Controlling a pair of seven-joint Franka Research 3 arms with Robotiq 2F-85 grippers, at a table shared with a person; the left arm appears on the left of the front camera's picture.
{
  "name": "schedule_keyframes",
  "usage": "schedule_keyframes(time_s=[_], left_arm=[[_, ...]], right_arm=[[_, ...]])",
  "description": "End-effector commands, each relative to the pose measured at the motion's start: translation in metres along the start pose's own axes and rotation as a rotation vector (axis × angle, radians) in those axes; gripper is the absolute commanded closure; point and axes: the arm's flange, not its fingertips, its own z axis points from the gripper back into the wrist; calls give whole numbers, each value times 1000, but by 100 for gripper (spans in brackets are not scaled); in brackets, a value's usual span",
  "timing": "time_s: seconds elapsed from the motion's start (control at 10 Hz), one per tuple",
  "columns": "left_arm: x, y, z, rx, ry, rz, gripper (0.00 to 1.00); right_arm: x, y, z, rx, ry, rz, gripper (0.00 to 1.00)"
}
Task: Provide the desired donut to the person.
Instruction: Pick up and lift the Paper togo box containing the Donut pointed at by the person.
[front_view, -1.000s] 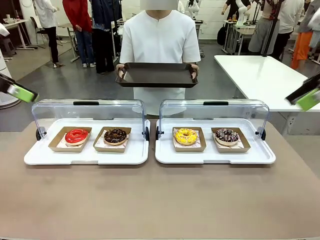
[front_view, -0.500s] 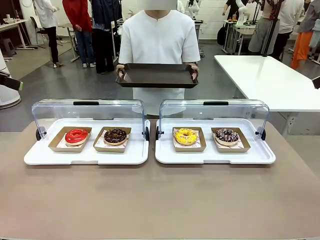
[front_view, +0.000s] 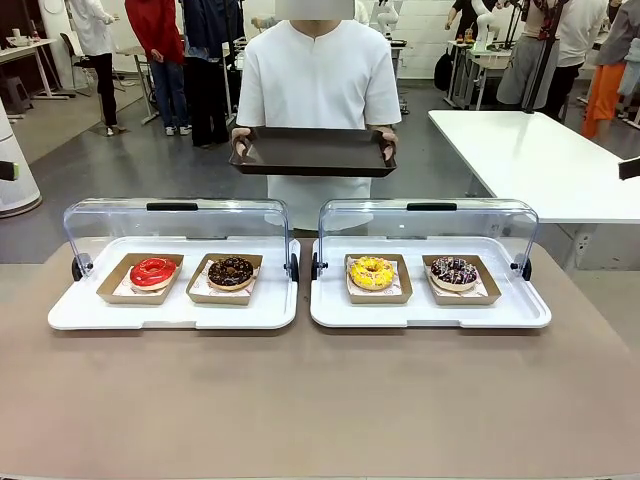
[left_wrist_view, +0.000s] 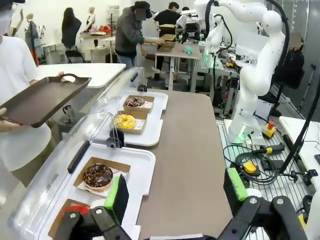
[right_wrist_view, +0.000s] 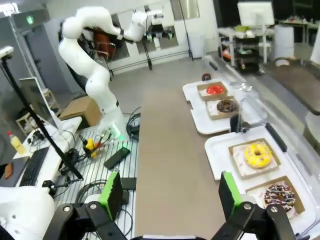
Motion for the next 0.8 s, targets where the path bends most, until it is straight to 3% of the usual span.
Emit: schedule_keyframes(time_s=[0.0,0.2,0.7], left_arm=[[-3,0,17,26,-44,-36,0],[-6,-6,26,102,-30,-13,0],[-2,-15,29,159,16,-17,0]], right_arm=[[2,-7,5,53,-60,-5,0],[-4,-7,5,56,-80,-27,0],[-7,-3,8,48,-73,-31,0]])
